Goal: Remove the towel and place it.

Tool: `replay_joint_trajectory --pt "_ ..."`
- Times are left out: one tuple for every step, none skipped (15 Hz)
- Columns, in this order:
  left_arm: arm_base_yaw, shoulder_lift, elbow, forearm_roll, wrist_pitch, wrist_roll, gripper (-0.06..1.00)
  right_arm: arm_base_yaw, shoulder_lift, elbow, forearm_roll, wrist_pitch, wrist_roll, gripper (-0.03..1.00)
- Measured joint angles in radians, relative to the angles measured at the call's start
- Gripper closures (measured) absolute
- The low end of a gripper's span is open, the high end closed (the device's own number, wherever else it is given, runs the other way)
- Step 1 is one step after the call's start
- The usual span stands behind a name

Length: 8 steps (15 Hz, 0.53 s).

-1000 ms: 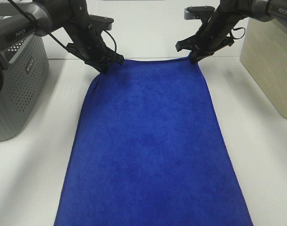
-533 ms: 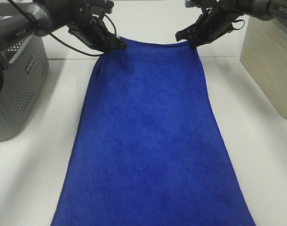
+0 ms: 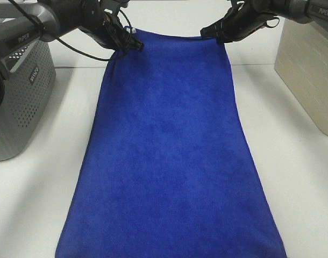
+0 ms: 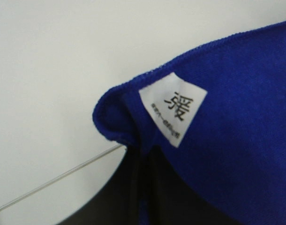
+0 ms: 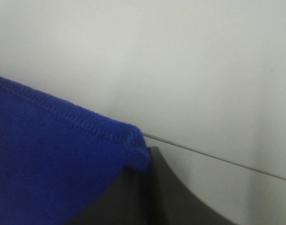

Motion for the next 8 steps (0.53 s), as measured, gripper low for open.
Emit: replay_joint_trajectory --pt "0.0 0.0 0.0 0.007 -0.008 0.0 0.93 0.0 0.0 0.0 0.0 -0.011 -0.005 0.95" --pt "0.0 0.002 0.0 0.012 -0.018 0.0 0.93 0.0 0.0 0.0 0.0 -0.023 -0.01 0.95" --pt "0.0 0.008 0.0 0.015 -0.031 0.0 0.93 0.0 0.004 0.0 0.002 -0.028 -0.01 0.95" --pt "0.0 0.015 0.0 0.017 -0.037 0.0 0.93 0.0 0.014 -0.004 0.003 -0.035 -0.01 0.95" --pt "0.0 0.028 0.0 0.018 -0.044 0.0 0.93 0.0 0.032 -0.004 0.004 -0.043 -0.01 0.95" --pt "0.0 0.039 0.0 0.018 -0.055 0.0 0.93 0.0 0.052 -0.004 0.004 -0.047 -0.01 0.95" --pt "0.0 0.053 0.0 0.024 -0.064 0.0 0.93 0.0 0.07 -0.004 0.004 -0.057 -0.011 0.95" --pt "0.0 0.066 0.0 0.032 -0.081 0.0 0.93 0.0 0.084 -0.004 0.004 -0.069 -0.011 0.95"
